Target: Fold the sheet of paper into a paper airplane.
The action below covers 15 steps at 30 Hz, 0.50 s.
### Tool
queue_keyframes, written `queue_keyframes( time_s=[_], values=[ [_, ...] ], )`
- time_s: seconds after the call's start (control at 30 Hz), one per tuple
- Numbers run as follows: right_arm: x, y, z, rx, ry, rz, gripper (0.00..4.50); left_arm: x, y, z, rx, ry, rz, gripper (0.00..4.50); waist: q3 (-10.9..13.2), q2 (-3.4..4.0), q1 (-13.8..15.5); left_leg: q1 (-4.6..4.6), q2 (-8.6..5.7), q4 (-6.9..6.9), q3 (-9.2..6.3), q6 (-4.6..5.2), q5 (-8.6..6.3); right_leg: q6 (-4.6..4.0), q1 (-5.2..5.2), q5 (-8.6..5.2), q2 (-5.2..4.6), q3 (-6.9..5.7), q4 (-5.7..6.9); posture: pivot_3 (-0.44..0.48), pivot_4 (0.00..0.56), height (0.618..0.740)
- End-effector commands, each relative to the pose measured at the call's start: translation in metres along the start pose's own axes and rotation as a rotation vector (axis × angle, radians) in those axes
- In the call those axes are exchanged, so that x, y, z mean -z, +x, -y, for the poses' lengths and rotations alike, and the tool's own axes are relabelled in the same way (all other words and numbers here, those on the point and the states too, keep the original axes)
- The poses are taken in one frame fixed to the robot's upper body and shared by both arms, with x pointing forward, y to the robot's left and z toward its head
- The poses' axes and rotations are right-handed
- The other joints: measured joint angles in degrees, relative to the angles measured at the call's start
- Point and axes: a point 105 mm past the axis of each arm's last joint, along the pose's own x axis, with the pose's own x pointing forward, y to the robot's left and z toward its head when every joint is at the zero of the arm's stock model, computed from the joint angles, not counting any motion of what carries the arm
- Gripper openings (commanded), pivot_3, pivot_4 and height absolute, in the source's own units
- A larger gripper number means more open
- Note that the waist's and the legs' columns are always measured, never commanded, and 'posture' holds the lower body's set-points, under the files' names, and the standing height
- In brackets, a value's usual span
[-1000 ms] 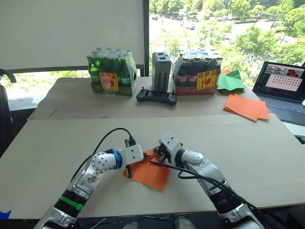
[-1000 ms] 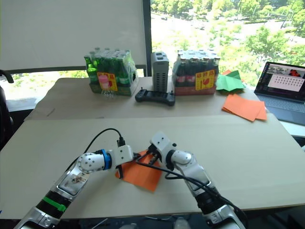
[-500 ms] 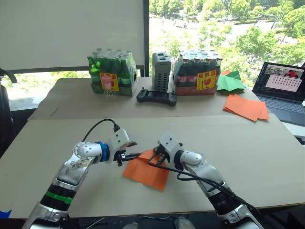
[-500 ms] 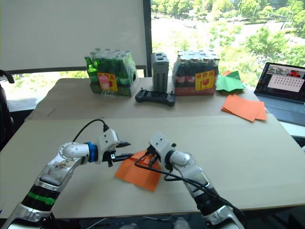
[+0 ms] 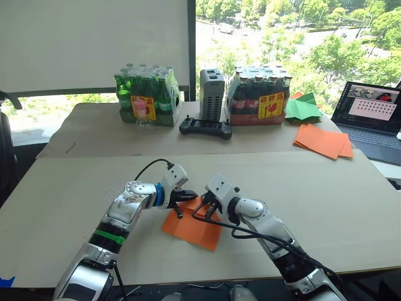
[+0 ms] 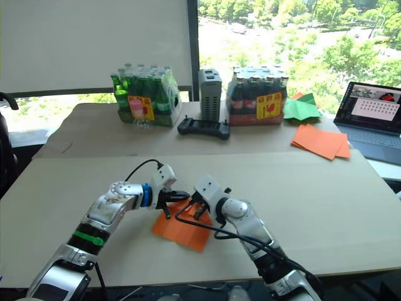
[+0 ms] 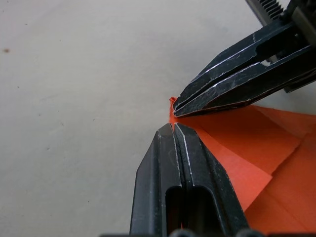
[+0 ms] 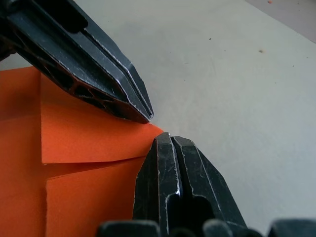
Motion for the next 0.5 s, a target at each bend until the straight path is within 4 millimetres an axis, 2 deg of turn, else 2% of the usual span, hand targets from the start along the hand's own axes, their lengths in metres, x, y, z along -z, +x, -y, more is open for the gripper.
queue_keyframes(
  time_s=[0.03, 0.17, 0.3, 0.5],
  values=[
    [0.009, 0.000, -0.006, -0.012, 0.005, -0.046, 0.00, -0.008, 0.002, -0.002, -0.007, 0.063, 0.006, 0.03, 0.0, 0.00, 0.0, 0.00, 0.00, 0.00, 0.00, 0.00, 0.00, 0.00, 0.00, 0.00, 0.00, 0.00, 0.00, 0.000, 0.150, 0.699],
    [0.010, -0.001, -0.007, -0.011, -0.001, -0.053, 0.00, 0.006, 0.007, -0.001, -0.011, 0.085, -0.055, 0.03, 0.0, 0.00, 0.0, 0.00, 0.00, 0.00, 0.00, 0.00, 0.00, 0.00, 0.00, 0.00, -0.01, 0.00, -0.01, 0.000, 0.150, 0.699],
    [0.010, -0.001, -0.009, -0.017, -0.010, -0.057, 0.00, 0.013, 0.010, 0.003, 0.009, 0.098, -0.071, 0.03, 0.0, 0.00, 0.1, 0.02, 0.00, 0.01, 0.00, 0.01, 0.00, 0.00, 0.04, 0.00, -0.01, 0.00, 0.00, 0.000, 0.150, 0.699],
    [0.008, 0.001, -0.011, -0.020, -0.010, -0.061, 0.00, 0.027, 0.007, 0.005, 0.017, 0.105, -0.119, 0.03, -0.1, -0.01, 0.1, 0.08, 0.01, 0.00, 0.00, 0.01, -0.01, 0.01, 0.09, 0.00, -0.01, 0.00, 0.00, 0.000, 0.150, 0.699]
  ],
)
